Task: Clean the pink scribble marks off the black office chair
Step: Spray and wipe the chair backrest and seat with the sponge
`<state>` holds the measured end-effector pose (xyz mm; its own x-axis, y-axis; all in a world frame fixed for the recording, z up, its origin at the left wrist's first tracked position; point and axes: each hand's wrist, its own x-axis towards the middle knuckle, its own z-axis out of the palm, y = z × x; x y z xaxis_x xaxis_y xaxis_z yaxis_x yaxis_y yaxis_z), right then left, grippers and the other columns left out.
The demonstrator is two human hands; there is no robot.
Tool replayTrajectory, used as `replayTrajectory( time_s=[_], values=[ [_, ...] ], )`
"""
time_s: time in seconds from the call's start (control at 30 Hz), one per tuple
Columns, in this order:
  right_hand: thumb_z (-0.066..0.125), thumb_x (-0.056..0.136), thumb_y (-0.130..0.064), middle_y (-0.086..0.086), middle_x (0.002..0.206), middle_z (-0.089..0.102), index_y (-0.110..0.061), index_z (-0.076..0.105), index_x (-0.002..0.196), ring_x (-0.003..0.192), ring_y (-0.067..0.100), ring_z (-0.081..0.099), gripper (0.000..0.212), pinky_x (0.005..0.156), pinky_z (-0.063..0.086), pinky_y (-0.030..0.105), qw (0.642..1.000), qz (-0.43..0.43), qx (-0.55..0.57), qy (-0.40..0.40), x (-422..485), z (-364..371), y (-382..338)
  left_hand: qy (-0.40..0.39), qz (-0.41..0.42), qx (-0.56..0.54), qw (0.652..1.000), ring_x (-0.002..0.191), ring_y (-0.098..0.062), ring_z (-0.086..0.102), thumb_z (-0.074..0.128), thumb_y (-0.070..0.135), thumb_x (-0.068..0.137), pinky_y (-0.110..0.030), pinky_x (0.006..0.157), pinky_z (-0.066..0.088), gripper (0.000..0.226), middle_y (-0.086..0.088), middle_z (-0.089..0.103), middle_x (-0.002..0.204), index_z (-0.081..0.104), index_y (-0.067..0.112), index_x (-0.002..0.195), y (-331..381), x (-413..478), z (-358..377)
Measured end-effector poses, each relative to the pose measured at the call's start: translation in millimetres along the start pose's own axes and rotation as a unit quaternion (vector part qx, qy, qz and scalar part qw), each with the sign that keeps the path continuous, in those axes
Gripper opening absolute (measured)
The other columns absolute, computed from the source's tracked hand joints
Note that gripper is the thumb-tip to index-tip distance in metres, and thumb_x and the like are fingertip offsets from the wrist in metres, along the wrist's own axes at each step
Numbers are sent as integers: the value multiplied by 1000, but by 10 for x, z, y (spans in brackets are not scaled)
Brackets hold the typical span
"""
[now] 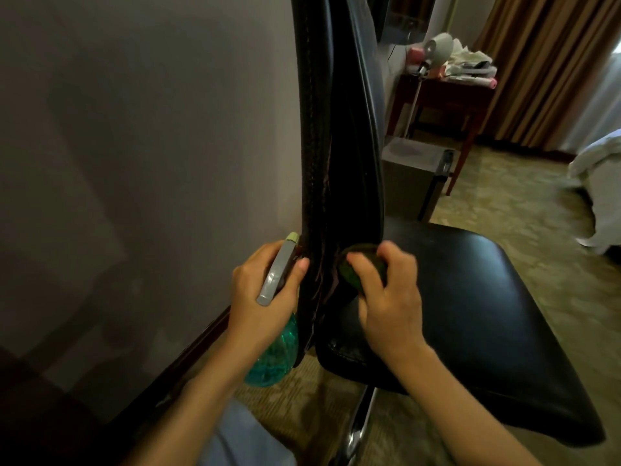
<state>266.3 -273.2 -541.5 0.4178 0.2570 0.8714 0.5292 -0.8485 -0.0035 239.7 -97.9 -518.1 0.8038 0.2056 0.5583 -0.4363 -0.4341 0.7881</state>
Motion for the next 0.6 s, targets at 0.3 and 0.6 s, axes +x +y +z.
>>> replayTrajectory(
  time_s=[0.3, 0.6],
  values=[
    [82, 58, 2, 13, 116, 39, -15, 48, 114, 97, 24, 46, 68, 66, 54, 26, 988, 57, 49, -138, -576, 70, -207, 5, -1, 5, 1000, 68, -10, 61, 66, 20, 86, -10, 56, 43, 16, 4, 64, 74, 68, 10, 98, 15, -8, 5],
    [55, 77, 0, 23, 118, 43, -11, 58, 115, 105, 32, 43, 39, 90, 26, 11, 994, 42, 30, 95, 1144, -568, -271, 2, -4, -33, 999, 76, -5, 65, 67, 20, 86, -17, 65, 51, 16, 5, 68, 83, 66, 17, 101, 24, -32, 13]
  ],
)
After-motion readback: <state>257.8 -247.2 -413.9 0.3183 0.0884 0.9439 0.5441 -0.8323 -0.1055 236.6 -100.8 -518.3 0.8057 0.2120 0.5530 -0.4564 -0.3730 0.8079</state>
